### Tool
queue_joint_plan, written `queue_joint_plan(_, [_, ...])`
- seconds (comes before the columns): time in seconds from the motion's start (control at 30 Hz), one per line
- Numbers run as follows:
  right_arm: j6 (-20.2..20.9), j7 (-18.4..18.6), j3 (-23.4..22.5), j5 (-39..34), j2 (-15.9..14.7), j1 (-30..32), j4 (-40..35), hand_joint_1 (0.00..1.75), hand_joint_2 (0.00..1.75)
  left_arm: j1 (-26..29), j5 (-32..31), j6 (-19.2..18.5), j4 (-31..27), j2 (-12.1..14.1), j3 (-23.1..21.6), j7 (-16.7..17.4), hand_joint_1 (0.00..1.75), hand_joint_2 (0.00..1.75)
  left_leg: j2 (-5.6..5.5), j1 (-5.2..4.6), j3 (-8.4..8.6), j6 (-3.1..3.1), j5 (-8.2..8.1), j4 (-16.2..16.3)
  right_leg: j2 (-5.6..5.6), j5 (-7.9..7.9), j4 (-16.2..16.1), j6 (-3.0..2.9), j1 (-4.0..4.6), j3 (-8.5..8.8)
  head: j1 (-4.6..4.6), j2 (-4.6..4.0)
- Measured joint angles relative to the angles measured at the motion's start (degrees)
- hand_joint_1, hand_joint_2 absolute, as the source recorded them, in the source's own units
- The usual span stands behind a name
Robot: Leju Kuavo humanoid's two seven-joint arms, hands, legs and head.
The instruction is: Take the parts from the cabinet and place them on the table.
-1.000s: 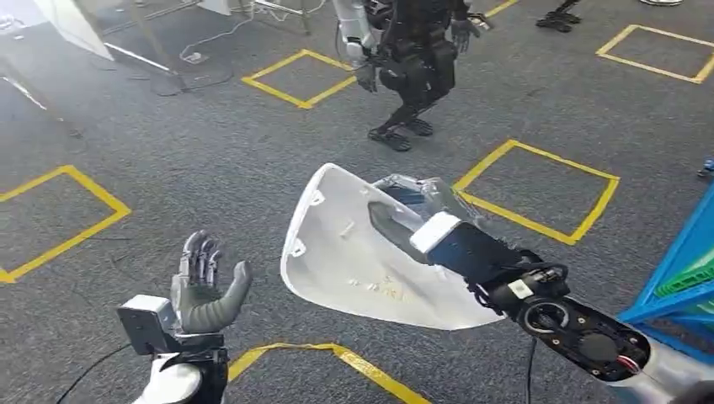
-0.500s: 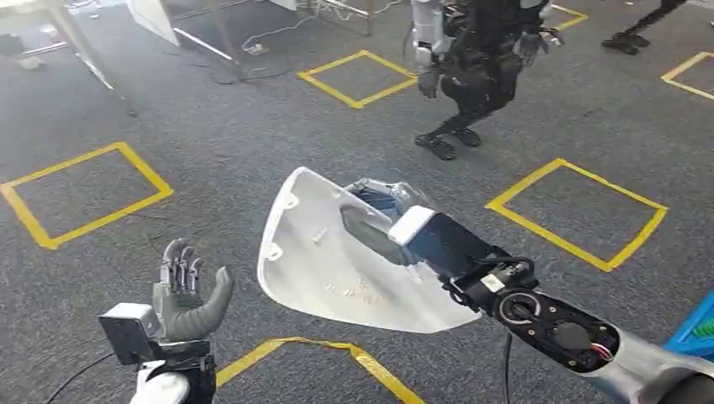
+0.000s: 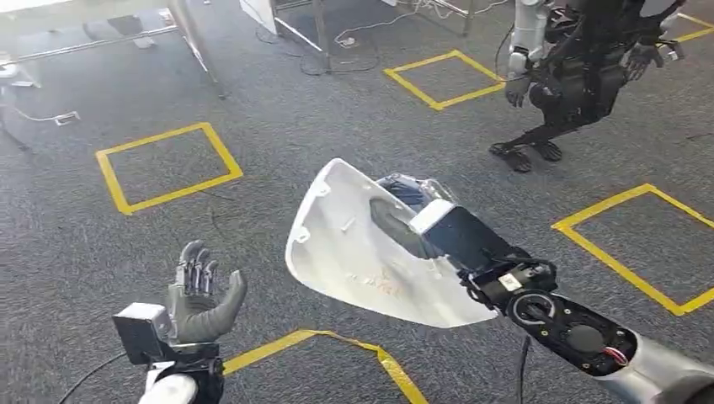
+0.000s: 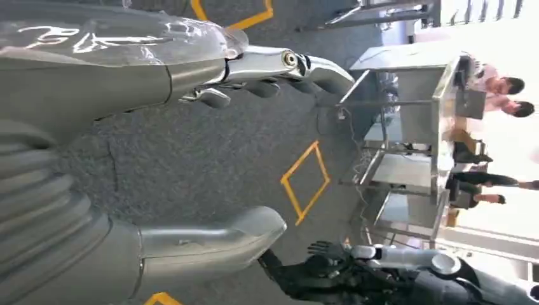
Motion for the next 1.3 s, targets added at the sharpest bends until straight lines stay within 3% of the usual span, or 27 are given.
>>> queue_joint_plan(0.07, [-0.15,0.57,-0.53,0.66,-0.04,0.47,-0.15,1.75,1.75,0.02,-0.11,0.00,0.00,0.11,0.02,0.00,0.00,1.75,1.91,0.34,-4.84,-0.39,-4.18,9.76,-1.43,-0.12,0.01,-0.30,0.32,0.04,-0.44,0.00])
queue_joint_plan(0.13, [-0.15,1.31,-0.87,1.13,-0.20,1.03,-0.59,1.75,1.75,0.34,-0.33,0.00,0.00,0.28,0.02,0.00,0.00,1.75,2.26,0.40,-7.82,-0.55,-5.09,15.12,-2.94,-0.27,0.03,-0.33,0.32,0.09,-0.94,0.00])
queue_joint_plan(0.17, [-0.13,1.60,-1.05,1.44,-0.22,1.07,-0.72,1.75,1.75,0.53,-0.37,0.00,0.00,0.39,0.02,0.00,0.00,1.75,2.34,0.45,-7.10,-0.52,-3.54,13.33,-3.57,-0.38,0.03,-0.34,0.32,0.19,-1.18,0.00])
queue_joint_plan(0.23, [-0.17,2.08,-1.53,1.68,-0.26,1.02,-1.27,1.75,1.75,0.71,-0.39,-0.06,-0.02,0.44,0.04,0.00,0.00,1.75,3.03,0.43,-2.26,-0.11,1.21,3.85,-4.71,-0.68,0.03,-0.06,0.32,0.64,-1.57,0.00])
queue_joint_plan(0.27, [-0.22,2.41,-1.79,1.77,-0.28,1.00,-1.57,1.75,1.75,0.71,-0.48,-0.09,-0.09,0.44,0.04,-0.04,0.00,1.75,4.83,0.21,0.78,0.29,3.25,-1.60,-5.23,-0.93,0.03,0.11,0.40,0.97,-1.68,0.00])
queue_joint_plan(0.3, [-0.24,2.58,-2.12,1.81,-0.35,1.06,-1.88,1.75,1.75,0.63,-0.68,-0.09,-0.28,0.44,0.04,-0.18,0.00,1.75,7.09,-0.63,1.92,0.62,2.69,-3.96,-5.65,-1.25,0.11,0.49,0.97,1.01,-1.92,0.00])
queue_joint_plan(0.43, [-0.35,3.06,-2.58,2.38,-0.57,0.86,-2.43,1.75,1.75,1.14,-1.16,0.15,-0.77,0.48,0.17,-0.55,0.00,1.75,4.25,-0.51,1.47,1.73,2.79,-3.91,-7.62,-1.72,-0.05,1.49,1.12,1.59,-1.33,0.00])
queue_joint_plan(0.47, [-0.52,3.19,-2.80,2.53,-0.70,0.79,-2.73,1.75,1.75,1.44,-1.18,0.15,-1.12,0.48,0.22,-0.59,0.00,1.75,3.72,0.06,1.99,2.04,3.01,-4.35,-6.40,-2.52,0.58,1.85,0.68,1.51,-1.20,0.00])
queue_joint_plan(0.5, [-0.70,3.28,-3.02,2.65,-0.90,0.75,-2.95,1.75,1.75,1.39,-1.25,0.13,-1.40,0.50,0.33,-0.79,0.00,1.75,3.13,0.15,2.05,2.35,3.00,-4.43,-3.73,-4.37,3.27,1.93,0.66,0.53,-0.89,0.00])
queue_joint_plan(0.53, [-1.03,3.45,-3.32,2.80,-1.13,0.74,-3.21,1.75,1.75,1.37,-1.25,-0.09,-1.40,0.50,0.37,-0.79,0.00,1.75,2.55,0.15,2.07,2.56,3.04,-4.43,-2.36,-6.88,7.99,1.98,0.66,-1.62,-0.26,0.00])
queue_joint_plan(0.6, [-1.27,3.68,-3.56,3.02,-1.60,1.13,-3.39,1.75,1.75,1.62,-1.22,-0.31,-1.40,0.48,0.37,-0.77,0.00,1.75,1.21,0.09,2.08,2.65,3.00,-4.40,-1.47,-10.45,17.29,2.21,0.67,-6.30,0.66,0.00])
queue_joint_plan(0.63, [-1.29,3.76,-3.61,3.23,-1.81,1.45,-3.47,1.75,1.75,1.78,-1.20,-0.37,-1.40,0.48,0.37,-0.76,0.00,1.75,0.43,0.06,2.09,2.64,3.00,-4.36,-1.39,-10.54,19.52,2.26,0.67,-7.64,0.85,0.00])
queue_joint_plan(0.7, [-1.31,3.85,-3.67,3.50,-2.10,1.69,-3.82,1.75,1.75,1.86,-1.16,-0.48,-1.40,0.48,0.39,-0.74,0.00,1.75,-1.18,0.09,2.16,2.62,2.98,-4.19,-1.25,-6.47,15.00,2.07,0.63,-6.21,1.40,0.00])
queue_joint_plan(0.73, [-1.31,3.85,-3.78,3.56,-2.19,1.66,-3.98,1.75,1.75,1.85,-1.16,-0.48,-1.40,0.48,0.39,-0.74,0.00,1.75,-1.99,0.13,2.20,2.52,2.91,-4.00,-0.87,-3.30,9.64,1.91,0.60,-3.97,1.66,0.00])
queue_joint_plan(0.77, [-1.31,3.85,-3.96,3.56,-2.27,1.66,-4.17,1.75,1.75,1.84,-1.16,-0.48,-1.40,0.46,0.39,-0.77,0.00,1.75,-2.66,0.18,2.20,2.34,2.79,-3.74,0.58,-0.64,4.47,1.78,0.47,-1.82,1.84,0.00])
queue_joint_plan(0.8, [-1.29,3.85,-4.02,3.56,-2.40,1.67,-4.24,1.75,1.75,1.82,-1.16,-0.48,-1.40,0.46,0.39,-0.87,0.00,1.75,-3.17,0.08,1.94,2.11,2.74,-3.55,3.57,-0.94,2.15,1.52,0.17,-0.74,1.95,0.00])
queue_joint_plan(0.87, [-1.31,4.04,-4.04,3.54,-2.60,1.69,-4.35,1.75,1.75,1.78,-1.03,-0.48,-1.40,0.44,0.39,-1.29,0.00,1.75,-4.26,0.16,1.19,1.45,3.12,-3.33,3.14,-0.95,1.35,1.33,0.35,-0.76,1.55,0.00])
queue_joint_plan(0.93, [-1.36,4.13,-4.07,3.54,-2.69,1.28,-4.42,1.75,1.75,2.02,-0.87,-0.59,-1.40,0.44,0.44,-1.62,0.00,1.75,-5.35,0.22,1.13,0.78,3.51,-3.76,2.23,-0.73,1.12,0.52,0.51,-0.63,1.51,0.00])
queue_joint_plan(0.97, [-1.36,4.29,-4.07,3.54,-2.69,1.03,-4.44,1.75,1.75,2.03,-0.79,-0.61,-1.40,0.46,0.53,-1.79,0.00,1.75,-4.80,0.28,0.98,0.67,3.13,-3.43,1.57,-0.44,0.61,0.14,-0.18,-0.22,1.42,0.00])
queue_joint_plan(1.0, [-1.33,4.48,-4.04,3.37,-2.71,0.98,-4.52,1.75,1.75,1.99,-0.74,-0.66,-1.42,0.44,0.57,-1.95,0.00,1.75,-1.68,-0.22,0.35,0.34,1.82,-1.74,1.25,-0.33,0.41,-0.14,-0.07,-0.06,1.03,0.00])
queue_joint_plan(1.03, [-1.44,4.59,-4.04,3.34,-2.82,0.92,-4.63,1.75,1.75,1.86,-0.72,-0.70,-1.42,0.44,0.59,-1.99,0.00,1.75,0.40,-0.08,-1.58,0.08,-0.56,2.29,0.68,-0.29,0.38,-0.34,0.03,-0.07,0.15,0.00])
queue_joint_plan(1.1, [-1.44,4.68,-4.00,2.82,-2.93,1.02,-4.68,1.75,1.75,1.93,-0.98,-0.44,-1.40,0.44,0.59,-1.99,0.00,1.75,1.98,0.24,-6.33,-0.40,-4.84,12.44,-0.30,-0.34,0.40,-0.44,0.23,-0.16,-0.48,0.00])
queue_joint_plan(1.13, [-1.64,4.42,-4.00,2.45,-2.99,1.03,-4.61,1.75,1.75,2.06,-1.22,0.15,-1.40,0.44,0.59,-1.99,0.00,1.75,2.21,0.34,-7.82,-0.53,-5.55,15.51,-0.69,-0.35,0.42,-0.44,0.23,-0.19,-0.68,0.00])
queue_joint_plan(1.17, [-1.84,4.13,-4.00,2.32,-3.02,1.01,-4.55,1.75,1.75,2.19,-1.33,0.57,-1.40,0.44,0.59,-1.99,0.00,1.75,2.26,0.42,-7.78,-0.58,-4.89,15.42,-0.99,-0.36,0.42,-0.43,0.22,-0.16,-0.90,0.00])
queue_joint_plan(1.2, [-2.14,3.72,-4.00,2.23,-3.02,1.00,-4.39,1.75,1.75,2.26,-1.38,0.90,-1.40,0.44,0.63,-1.99,0.00,1.75,2.27,0.51,-6.26,-0.52,-3.06,12.50,-1.24,-0.40,0.42,-0.41,0.20,-0.10,-1.18,0.00])
queue_joint_plan(1.27, [-2.43,3.10,-4.00,1.66,-3.02,0.97,-4.26,1.75,1.75,2.27,-1.20,1.07,-1.42,0.42,0.66,-1.99,0.00,1.75,2.43,0.54,-0.43,-0.05,1.67,1.67,-1.50,-0.57,0.42,-0.18,0.21,0.16,-1.49,0.00])
queue_joint_plan(1.3, [-2.62,2.80,-4.02,1.57,-3.02,0.96,-4.24,1.75,1.75,2.26,-0.85,1.07,-1.42,0.42,0.66,-2.05,0.00,1.75,2.74,0.43,2.12,0.36,2.62,-2.89,-1.61,-0.68,0.40,0.00,0.23,0.21,-1.66,0.00])
